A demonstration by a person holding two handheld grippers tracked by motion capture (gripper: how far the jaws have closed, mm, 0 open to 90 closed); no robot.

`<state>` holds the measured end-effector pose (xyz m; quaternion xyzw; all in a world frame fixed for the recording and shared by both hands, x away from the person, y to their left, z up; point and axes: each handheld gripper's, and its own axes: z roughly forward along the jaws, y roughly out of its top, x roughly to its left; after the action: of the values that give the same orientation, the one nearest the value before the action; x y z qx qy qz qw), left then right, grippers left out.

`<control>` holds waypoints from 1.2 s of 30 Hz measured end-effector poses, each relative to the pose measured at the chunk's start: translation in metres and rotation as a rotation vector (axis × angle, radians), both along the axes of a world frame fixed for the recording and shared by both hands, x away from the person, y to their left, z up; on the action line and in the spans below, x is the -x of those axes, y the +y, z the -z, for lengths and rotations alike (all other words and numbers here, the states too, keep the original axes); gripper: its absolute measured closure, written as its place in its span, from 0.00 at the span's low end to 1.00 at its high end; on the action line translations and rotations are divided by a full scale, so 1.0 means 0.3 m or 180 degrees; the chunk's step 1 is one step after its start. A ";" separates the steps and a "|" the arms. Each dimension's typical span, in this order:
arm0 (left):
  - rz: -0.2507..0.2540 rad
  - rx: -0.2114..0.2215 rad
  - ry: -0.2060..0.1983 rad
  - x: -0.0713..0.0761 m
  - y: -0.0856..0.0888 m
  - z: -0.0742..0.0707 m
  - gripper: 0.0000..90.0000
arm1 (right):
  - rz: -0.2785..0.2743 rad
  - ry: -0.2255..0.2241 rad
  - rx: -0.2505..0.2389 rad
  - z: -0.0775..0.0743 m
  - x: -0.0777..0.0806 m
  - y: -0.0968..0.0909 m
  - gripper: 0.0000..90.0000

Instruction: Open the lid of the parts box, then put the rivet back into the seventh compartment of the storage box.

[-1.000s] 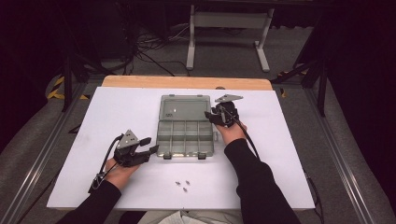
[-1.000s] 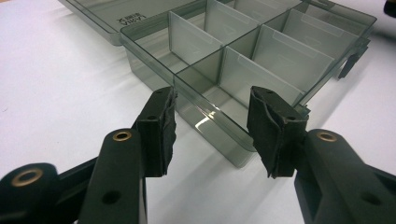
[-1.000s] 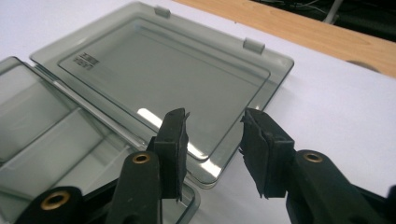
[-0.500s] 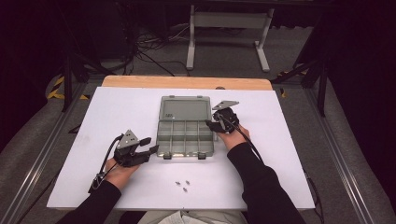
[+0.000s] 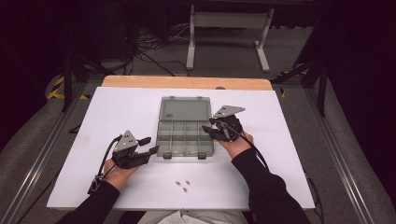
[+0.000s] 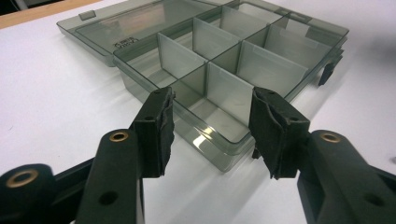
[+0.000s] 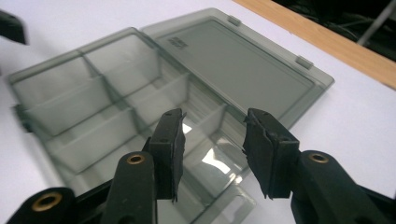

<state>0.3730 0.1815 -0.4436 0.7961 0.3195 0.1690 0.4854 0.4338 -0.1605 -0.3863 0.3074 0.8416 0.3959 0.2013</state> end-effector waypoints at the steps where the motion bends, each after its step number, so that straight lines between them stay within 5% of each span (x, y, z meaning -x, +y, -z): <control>1: 0.0004 0.0020 0.0005 0.004 0.003 -0.003 0.54 | -0.0046 -0.0023 0.0019 -0.007 0.012 0.005 0.64; 12: 0.0039 0.0181 -0.0050 0.034 0.024 -0.036 0.40 | -0.0409 -0.0044 0.0112 -0.057 0.121 0.037 0.60; 20: 0.0097 0.0348 -0.0139 0.043 0.046 -0.047 0.19 | -0.0590 0.0063 0.0111 -0.073 0.163 0.052 0.53; 24: 0.0082 0.0354 -0.0210 0.048 0.053 -0.050 0.11 | -0.0717 0.0193 0.0104 -0.083 0.173 0.059 0.42; 26: 0.0070 0.0361 -0.0228 0.052 0.058 -0.050 0.08 | -0.0778 0.0311 0.0153 -0.085 0.172 0.067 0.39; 36: 0.0090 0.0487 -0.0240 0.059 0.077 -0.052 0.03 | -0.0947 0.0346 0.0462 -0.114 0.189 0.115 0.40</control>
<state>0.3554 0.2046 -0.4280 0.7542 0.3016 0.1671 0.5588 0.3770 -0.1261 -0.3521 0.1851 0.9138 0.3423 0.1164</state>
